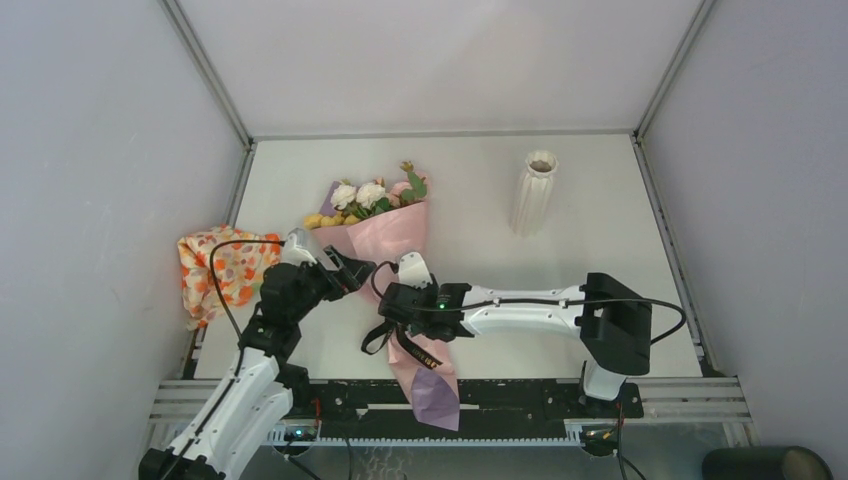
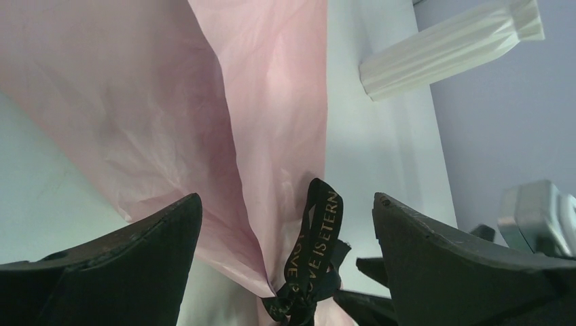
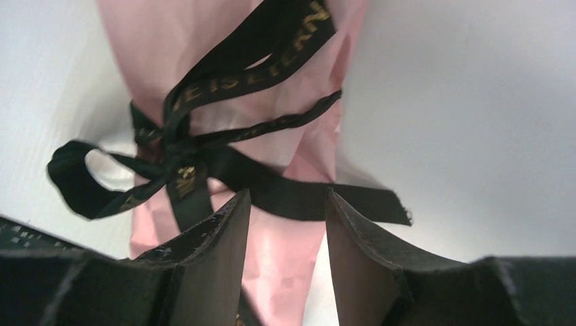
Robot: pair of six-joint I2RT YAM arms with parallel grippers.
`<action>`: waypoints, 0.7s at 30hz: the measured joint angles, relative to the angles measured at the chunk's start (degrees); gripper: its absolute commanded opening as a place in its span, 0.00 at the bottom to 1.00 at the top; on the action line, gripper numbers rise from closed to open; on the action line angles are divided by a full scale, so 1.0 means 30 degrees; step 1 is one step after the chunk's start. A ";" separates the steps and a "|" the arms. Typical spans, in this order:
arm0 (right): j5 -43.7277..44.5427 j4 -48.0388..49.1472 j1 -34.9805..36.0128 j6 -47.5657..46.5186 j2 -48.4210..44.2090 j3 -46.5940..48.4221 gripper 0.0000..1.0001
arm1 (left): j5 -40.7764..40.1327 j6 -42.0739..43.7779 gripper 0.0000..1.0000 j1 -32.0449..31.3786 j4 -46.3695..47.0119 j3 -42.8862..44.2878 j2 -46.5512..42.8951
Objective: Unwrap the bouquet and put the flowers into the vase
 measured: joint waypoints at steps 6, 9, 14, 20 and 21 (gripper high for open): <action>0.0095 0.0262 -0.0998 -0.0430 0.0219 0.0000 0.52 | 0.0350 0.0000 1.00 -0.0015 0.0255 0.0007 -0.0131; 0.0153 0.0262 -0.1115 -0.0437 0.0226 0.0000 0.52 | 0.0452 0.0000 1.00 -0.0146 0.0474 0.0007 0.0073; 0.0044 0.0408 -0.0918 -0.0539 0.0248 0.0000 0.52 | 0.0488 -0.0007 1.00 -0.0619 0.1362 0.0007 0.1355; -0.0692 0.0758 -0.0925 -0.0634 0.0321 -0.0036 0.52 | 0.0488 -0.0007 1.00 -0.1326 0.2208 0.0015 0.3322; -0.0816 0.0889 -0.0903 -0.0634 0.0328 -0.0109 0.52 | 0.0481 -0.0007 1.00 -0.1399 0.2331 0.0022 0.3504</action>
